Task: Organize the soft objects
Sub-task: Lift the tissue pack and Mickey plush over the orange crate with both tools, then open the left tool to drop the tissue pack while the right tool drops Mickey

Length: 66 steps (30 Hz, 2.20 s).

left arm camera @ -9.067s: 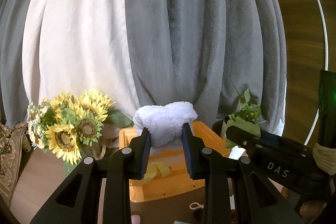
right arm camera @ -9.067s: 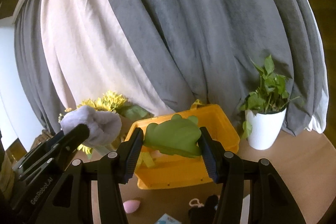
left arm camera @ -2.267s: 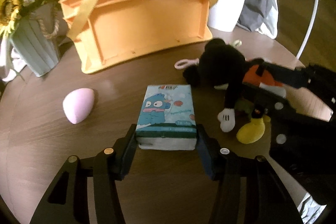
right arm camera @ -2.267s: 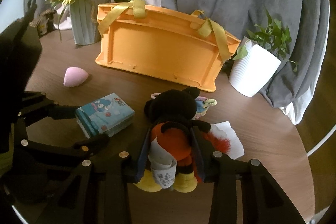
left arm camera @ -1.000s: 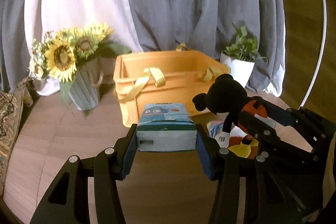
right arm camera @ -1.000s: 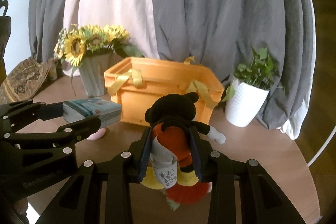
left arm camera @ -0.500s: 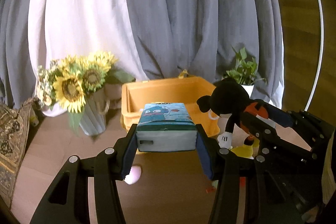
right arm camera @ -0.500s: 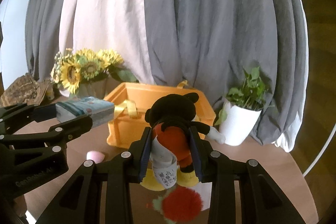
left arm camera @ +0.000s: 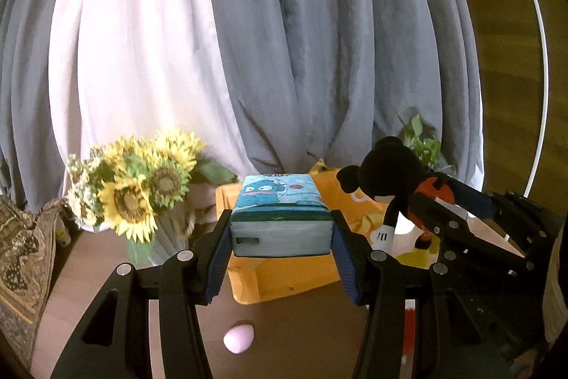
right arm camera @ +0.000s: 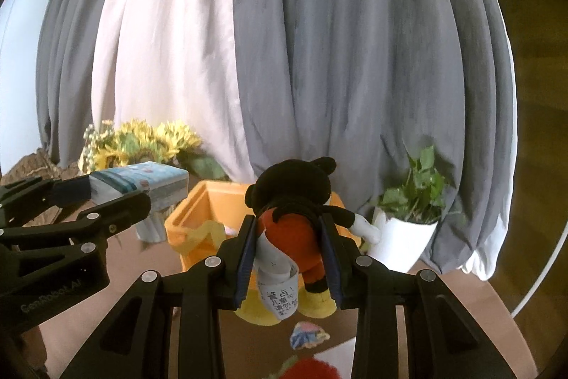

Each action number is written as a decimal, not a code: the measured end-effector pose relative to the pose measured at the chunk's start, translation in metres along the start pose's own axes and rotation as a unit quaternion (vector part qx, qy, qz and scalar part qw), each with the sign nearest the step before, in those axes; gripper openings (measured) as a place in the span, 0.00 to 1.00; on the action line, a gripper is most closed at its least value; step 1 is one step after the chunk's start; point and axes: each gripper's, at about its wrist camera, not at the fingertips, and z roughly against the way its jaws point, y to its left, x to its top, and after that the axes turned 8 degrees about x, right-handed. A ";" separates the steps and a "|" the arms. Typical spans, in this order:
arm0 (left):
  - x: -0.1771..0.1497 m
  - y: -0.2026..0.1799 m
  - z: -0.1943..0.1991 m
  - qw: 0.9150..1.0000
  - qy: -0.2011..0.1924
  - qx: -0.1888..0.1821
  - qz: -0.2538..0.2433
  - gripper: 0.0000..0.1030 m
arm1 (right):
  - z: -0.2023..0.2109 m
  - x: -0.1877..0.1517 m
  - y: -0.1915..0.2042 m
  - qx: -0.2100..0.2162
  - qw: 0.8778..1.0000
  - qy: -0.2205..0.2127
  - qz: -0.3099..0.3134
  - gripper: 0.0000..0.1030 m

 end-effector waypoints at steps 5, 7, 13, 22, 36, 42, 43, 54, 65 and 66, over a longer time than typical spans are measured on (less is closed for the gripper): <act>0.010 0.004 -0.005 1.000 -0.013 0.005 -0.001 0.50 | -0.006 0.011 0.000 0.001 1.000 -0.013 -0.001 0.35; 0.014 0.004 -0.007 1.000 -0.016 0.005 -0.001 0.50 | -0.008 0.014 0.000 0.001 1.000 -0.017 0.000 0.35; 0.022 0.006 -0.020 1.000 -0.025 0.008 -0.001 0.50 | -0.018 0.023 -0.004 0.002 1.000 -0.029 0.000 0.35; 0.034 0.005 -0.049 1.000 -0.026 0.009 0.001 0.50 | -0.041 0.034 -0.012 0.006 0.999 -0.036 0.005 0.35; 0.041 0.002 -0.107 1.000 -0.010 0.008 -0.002 0.50 | -0.091 0.039 -0.030 0.012 1.000 -0.028 -0.008 0.35; 0.037 0.007 -0.141 1.000 0.011 0.011 0.001 0.50 | -0.122 0.035 -0.036 0.021 1.000 -0.013 -0.018 0.35; 0.035 0.008 -0.145 1.000 0.013 0.011 0.002 0.50 | -0.127 0.034 -0.037 0.022 1.000 -0.010 -0.019 0.35; 0.015 0.003 -0.193 0.999 0.053 0.002 -0.003 0.50 | -0.183 0.014 -0.044 0.033 0.998 0.032 -0.037 0.35; 0.001 -0.011 -0.227 0.996 0.089 -0.015 -0.008 0.51 | -0.219 -0.008 -0.056 0.028 0.996 0.071 -0.053 0.35; 0.000 -0.012 -0.229 0.996 0.092 -0.015 -0.009 0.51 | -0.221 -0.008 -0.056 0.027 0.996 0.073 -0.054 0.36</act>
